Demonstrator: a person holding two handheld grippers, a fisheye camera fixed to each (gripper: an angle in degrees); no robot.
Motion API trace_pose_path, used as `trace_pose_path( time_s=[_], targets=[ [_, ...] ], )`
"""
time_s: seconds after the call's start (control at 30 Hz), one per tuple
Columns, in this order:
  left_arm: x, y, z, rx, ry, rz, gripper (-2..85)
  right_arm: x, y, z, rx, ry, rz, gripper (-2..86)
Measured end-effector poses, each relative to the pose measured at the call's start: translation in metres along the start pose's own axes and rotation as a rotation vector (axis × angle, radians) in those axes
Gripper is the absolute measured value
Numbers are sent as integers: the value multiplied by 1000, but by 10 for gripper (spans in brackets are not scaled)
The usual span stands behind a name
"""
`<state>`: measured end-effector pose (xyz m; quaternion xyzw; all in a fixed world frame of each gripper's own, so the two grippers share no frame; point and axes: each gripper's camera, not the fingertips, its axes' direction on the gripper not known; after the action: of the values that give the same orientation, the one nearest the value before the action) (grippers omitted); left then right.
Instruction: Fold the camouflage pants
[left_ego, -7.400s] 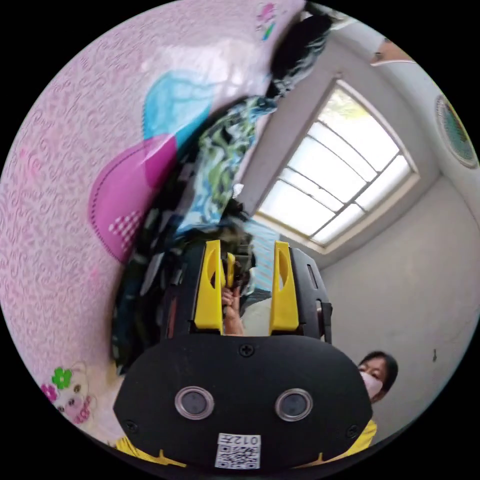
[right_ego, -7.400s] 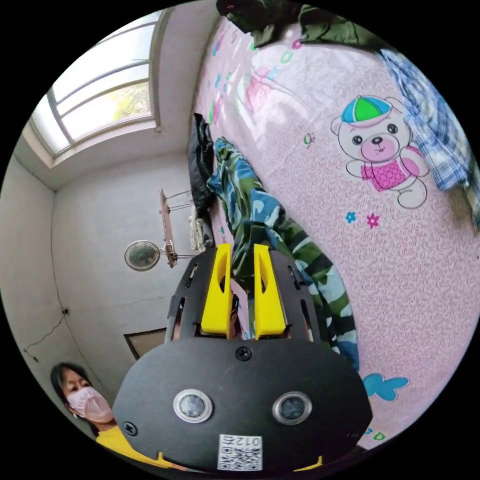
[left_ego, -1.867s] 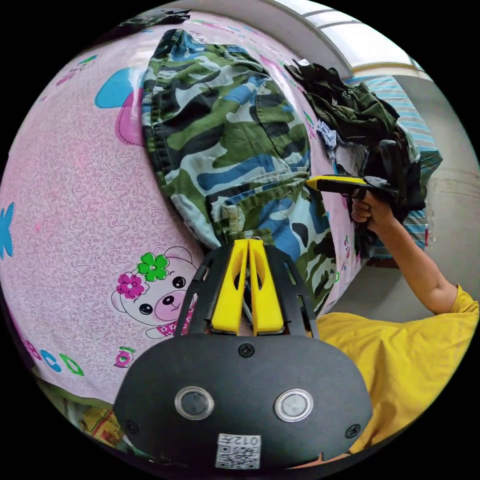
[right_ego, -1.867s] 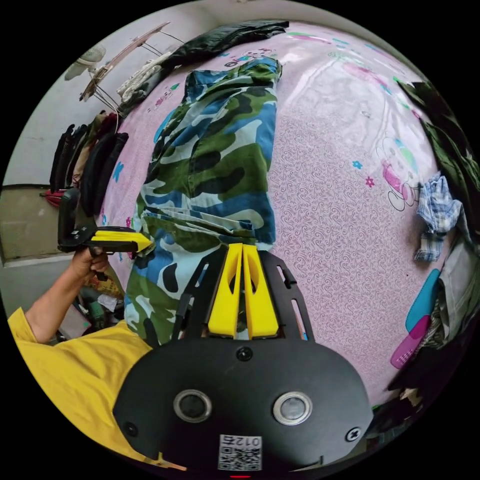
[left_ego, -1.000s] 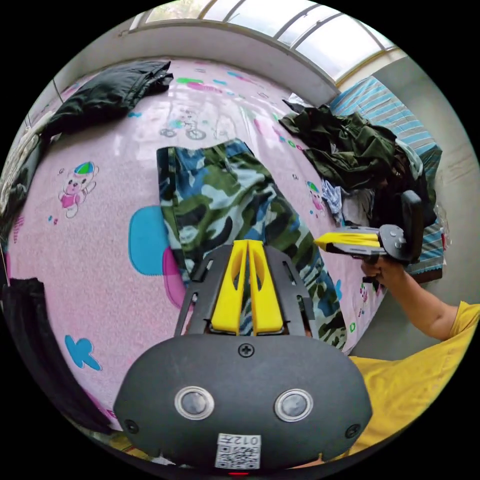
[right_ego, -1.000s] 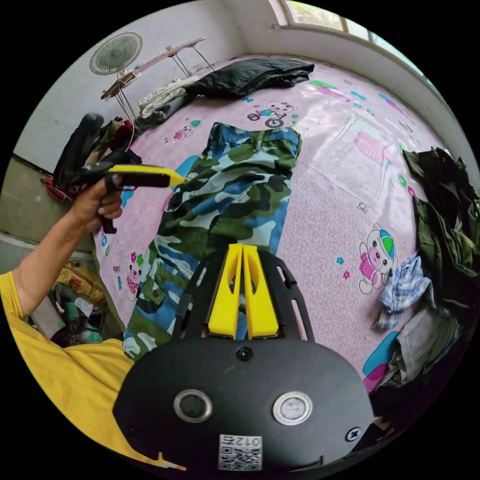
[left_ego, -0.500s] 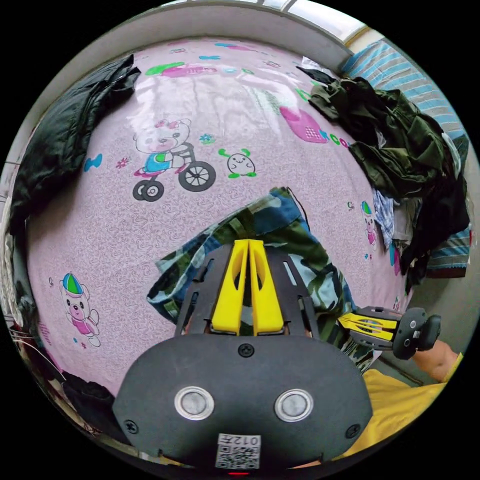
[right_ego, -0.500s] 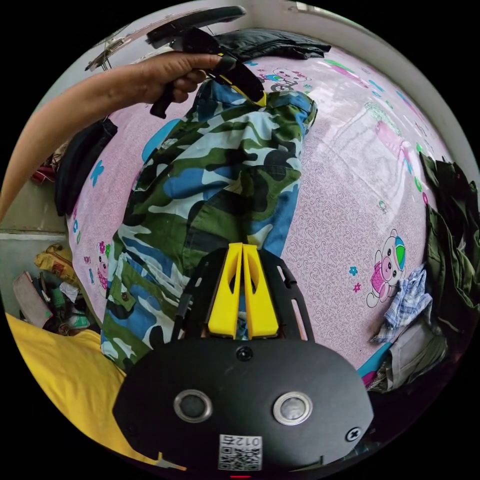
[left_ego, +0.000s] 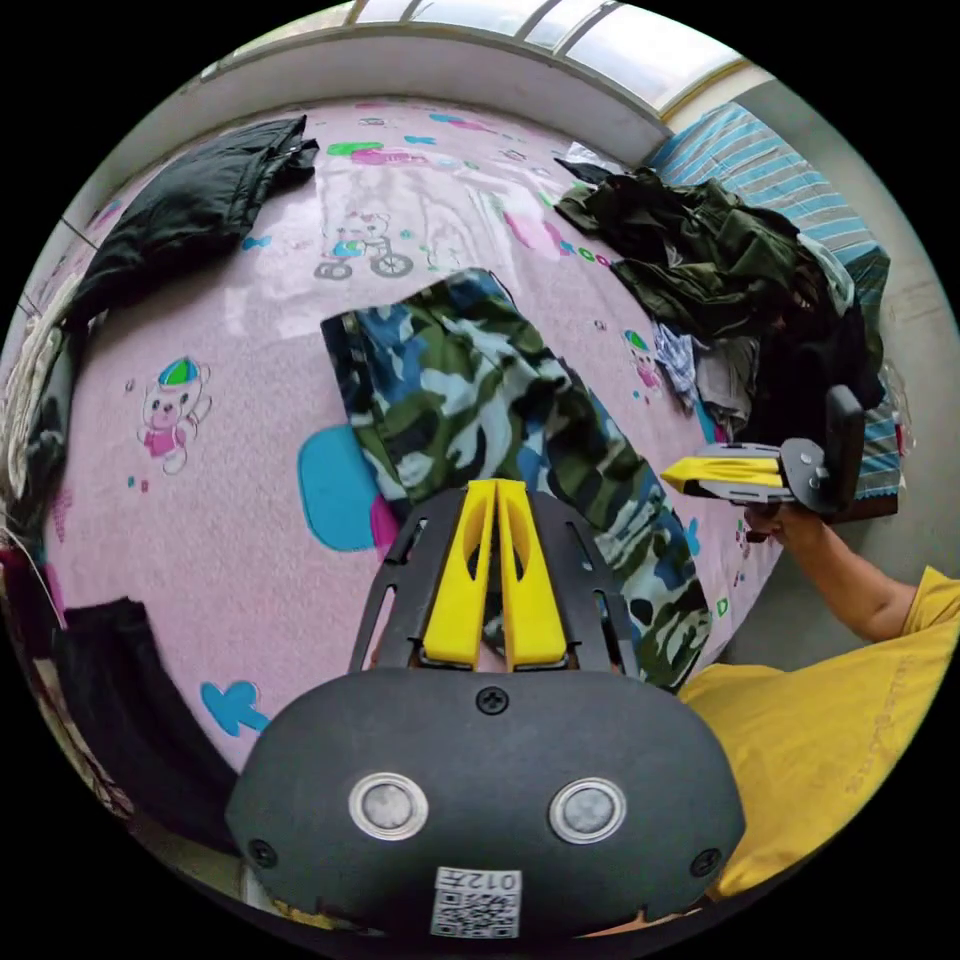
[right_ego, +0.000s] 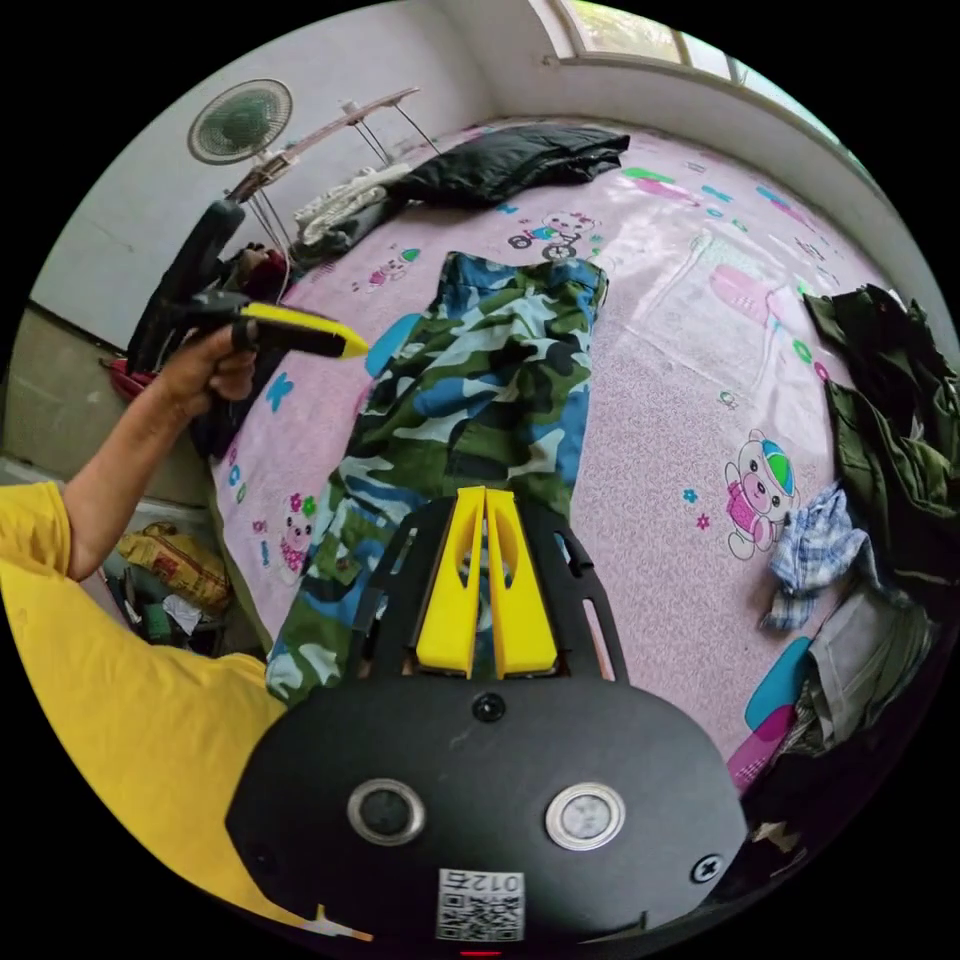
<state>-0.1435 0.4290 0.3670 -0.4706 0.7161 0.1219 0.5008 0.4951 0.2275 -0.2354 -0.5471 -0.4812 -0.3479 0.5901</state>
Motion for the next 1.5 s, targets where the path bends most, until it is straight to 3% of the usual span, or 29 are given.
trace_pose_path(
  time_s=[0.1,0.27,0.4,0.5,0.67,0.93,1.27,1.33,1.43,1.5],
  targets=[
    [29,101,6,-16,120,-45,-1,1,46,-17,-28,-10,12,1],
    [74,237,41,-51,145,-54,-1,30,146,-16,-140,-137,138,12],
    [131,301,52,-7,162,124,0,58,207,-19,-147,-201,263,30],
    [173,332,85,-103,97,287,0,78,245,-18,-148,-252,322,52],
    [179,389,155,-236,94,288,-1,104,283,-17,-151,-282,364,92],
    [146,431,192,-147,109,180,-1,163,306,-8,-99,-444,428,122],
    [179,513,232,-87,-170,379,10,220,325,10,-106,-693,463,114],
    [167,518,244,-83,-143,321,16,229,327,12,-108,-705,483,103],
    [114,529,260,-48,-5,41,34,243,331,18,-130,-727,534,66],
    [56,553,286,-37,242,-269,63,249,333,18,-132,-744,543,47]
  ],
)
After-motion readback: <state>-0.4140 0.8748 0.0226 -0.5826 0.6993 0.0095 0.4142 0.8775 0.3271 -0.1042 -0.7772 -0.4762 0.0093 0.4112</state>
